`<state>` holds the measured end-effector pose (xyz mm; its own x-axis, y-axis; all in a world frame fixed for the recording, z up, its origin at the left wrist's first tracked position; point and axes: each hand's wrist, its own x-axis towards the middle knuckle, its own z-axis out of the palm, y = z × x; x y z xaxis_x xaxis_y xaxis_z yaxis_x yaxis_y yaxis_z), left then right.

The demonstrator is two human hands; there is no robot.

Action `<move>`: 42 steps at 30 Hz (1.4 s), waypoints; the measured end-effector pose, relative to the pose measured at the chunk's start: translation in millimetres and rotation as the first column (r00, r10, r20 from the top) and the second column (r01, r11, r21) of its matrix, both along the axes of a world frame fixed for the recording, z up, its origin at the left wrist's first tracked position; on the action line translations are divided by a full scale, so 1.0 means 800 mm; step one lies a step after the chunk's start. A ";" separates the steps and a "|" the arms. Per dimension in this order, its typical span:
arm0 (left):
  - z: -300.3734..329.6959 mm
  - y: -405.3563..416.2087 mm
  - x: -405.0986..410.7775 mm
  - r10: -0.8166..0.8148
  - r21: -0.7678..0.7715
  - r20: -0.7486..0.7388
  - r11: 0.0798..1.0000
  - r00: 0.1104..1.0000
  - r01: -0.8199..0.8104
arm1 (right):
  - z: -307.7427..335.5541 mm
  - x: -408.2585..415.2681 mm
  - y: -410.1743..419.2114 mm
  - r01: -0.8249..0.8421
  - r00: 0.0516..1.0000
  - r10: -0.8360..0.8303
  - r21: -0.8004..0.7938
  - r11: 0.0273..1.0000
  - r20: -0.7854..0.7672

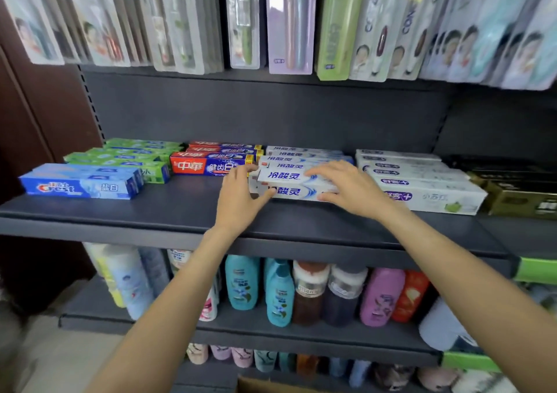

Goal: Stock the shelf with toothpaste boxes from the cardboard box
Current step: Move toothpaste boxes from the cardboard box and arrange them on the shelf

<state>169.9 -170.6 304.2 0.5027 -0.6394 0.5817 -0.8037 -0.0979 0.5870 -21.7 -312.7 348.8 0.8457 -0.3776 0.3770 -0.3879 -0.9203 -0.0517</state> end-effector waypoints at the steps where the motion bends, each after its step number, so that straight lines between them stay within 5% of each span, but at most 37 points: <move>1: 0.000 -0.002 0.000 0.013 0.007 0.052 1.000 0.999 -0.013 | -0.003 0.002 -0.002 -0.003 1.000 0.003 -0.068 0.998 0.011; 5: -0.001 -0.009 0.000 0.016 0.120 0.262 0.992 0.965 -0.049 | -0.011 0.011 0.004 0.092 0.995 -0.081 -0.236 0.967 0.053; 10: -0.004 0.016 -0.017 0.005 0.049 0.474 0.998 0.881 -0.032 | -0.026 -0.007 0.066 0.037 0.927 0.070 -0.278 0.960 0.368; 15: -0.042 0.090 -0.066 -0.097 -0.169 0.471 0.966 0.877 0.197 | -0.078 -0.060 0.164 -0.068 0.896 0.013 0.110 0.992 0.444; 21: -0.192 0.171 -0.089 -0.249 0.076 0.162 0.968 0.955 0.240 | -0.244 -0.101 0.208 -0.012 1.000 0.004 0.374 0.927 0.022; 27: -0.360 0.247 -0.107 0.096 0.509 -0.398 0.851 0.912 0.133 | -0.413 -0.123 0.219 0.115 0.828 0.163 0.447 0.887 -0.537; 33: -0.449 0.283 -0.120 0.337 0.663 -0.432 0.748 0.837 0.040 | -0.518 -0.115 0.257 0.100 0.633 0.347 0.518 0.850 -0.692; 37: -0.488 0.293 -0.133 0.406 0.756 -0.438 0.649 0.802 0.084 | -0.554 -0.092 0.284 -0.090 0.539 0.487 0.528 0.844 -0.687; 42: -0.508 0.303 -0.145 0.380 0.802 -0.408 0.583 0.830 0.127 | -0.585 -0.082 0.278 -0.243 0.220 0.565 0.517 0.821 -0.795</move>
